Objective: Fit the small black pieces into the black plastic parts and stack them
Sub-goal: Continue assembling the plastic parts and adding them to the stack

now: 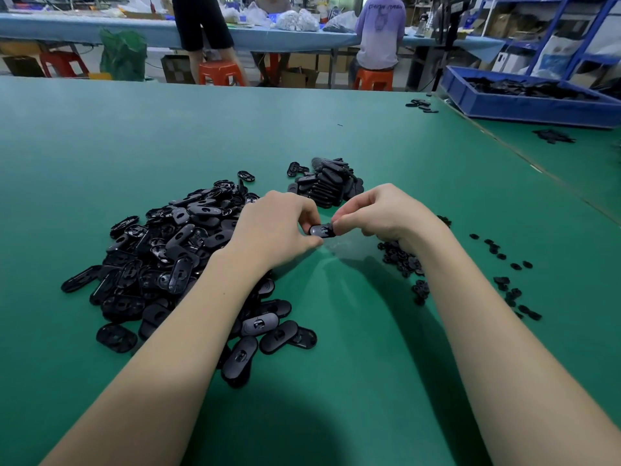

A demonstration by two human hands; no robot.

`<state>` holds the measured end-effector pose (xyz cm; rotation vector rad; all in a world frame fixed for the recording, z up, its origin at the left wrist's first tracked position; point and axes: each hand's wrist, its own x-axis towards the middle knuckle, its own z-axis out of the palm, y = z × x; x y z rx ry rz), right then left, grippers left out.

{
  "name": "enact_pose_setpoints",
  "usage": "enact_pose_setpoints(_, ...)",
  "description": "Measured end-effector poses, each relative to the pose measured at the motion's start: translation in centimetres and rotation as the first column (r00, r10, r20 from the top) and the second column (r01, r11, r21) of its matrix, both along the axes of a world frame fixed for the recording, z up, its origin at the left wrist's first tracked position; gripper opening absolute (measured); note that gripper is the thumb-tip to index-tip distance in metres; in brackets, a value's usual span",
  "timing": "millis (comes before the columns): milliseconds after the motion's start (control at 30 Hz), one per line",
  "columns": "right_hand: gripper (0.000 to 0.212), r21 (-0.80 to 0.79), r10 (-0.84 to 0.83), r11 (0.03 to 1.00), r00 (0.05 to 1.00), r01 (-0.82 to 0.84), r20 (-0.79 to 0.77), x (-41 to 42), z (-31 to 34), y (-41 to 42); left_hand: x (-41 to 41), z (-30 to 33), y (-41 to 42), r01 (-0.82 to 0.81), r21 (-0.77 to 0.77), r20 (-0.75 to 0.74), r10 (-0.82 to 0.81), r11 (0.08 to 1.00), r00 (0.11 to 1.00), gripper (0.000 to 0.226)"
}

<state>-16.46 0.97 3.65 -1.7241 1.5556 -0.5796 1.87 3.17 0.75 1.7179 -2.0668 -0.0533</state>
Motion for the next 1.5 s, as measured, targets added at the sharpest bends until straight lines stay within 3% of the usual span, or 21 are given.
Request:
enact_pose_setpoints(400, 0.009, -0.095, 0.014, 0.995, 0.985, -0.031, -0.175, 0.7, -0.3, -0.1, -0.5, -0.1, 0.0, 0.06, -0.044, 0.071, -0.057, 0.997, 0.996, 0.013)
enact_pose_setpoints(767, 0.01, -0.084, -0.02, 0.996, 0.988, 0.007, -0.154, 0.4, 0.0, 0.1, -0.6, -0.1, -0.2, 0.063, -0.048, 0.079, -0.059, 0.997, 0.995, 0.016)
enact_pose_setpoints(1000, 0.019, -0.161, -0.078, 0.987, 0.934, 0.022, -0.348, 0.9, -0.5, -0.1, -0.7, -0.4, 0.0, 0.055, -0.024, 0.064, -0.053, 0.998, 0.997, 0.017)
enact_pose_setpoints(1100, 0.021, -0.111, -0.039, 0.994, 0.959, 0.008, -0.279, 0.0, -0.9, -0.3, -0.8, -0.5, 0.1, 0.052, -0.013, 0.043, -0.051, 0.999, 0.998, 0.019)
enact_pose_setpoints(1267, 0.019, 0.016, 0.012, 1.0, 0.999, -0.013, 0.047, -1.0, -1.4, -0.2, -0.4, -0.2, 0.1, 0.076, 0.005, -0.143, -0.075, 0.997, 0.987, 0.014)
enact_pose_setpoints(1367, 0.026, 0.048, -0.002, 0.999, 0.993, -0.003, 0.119, -1.3, -1.7, -0.3, -0.2, -0.1, 0.1, 0.109, 0.037, -0.238, -0.097, 0.993, 0.966, 0.014)
enact_pose_setpoints(1500, 0.021, 0.007, 0.032, 0.999, 0.988, -0.034, 0.15, -1.3, -1.8, -0.3, -0.2, 0.3, 0.0, 0.179, 0.149, -0.36, -0.115, 0.973, 0.926, 0.009)
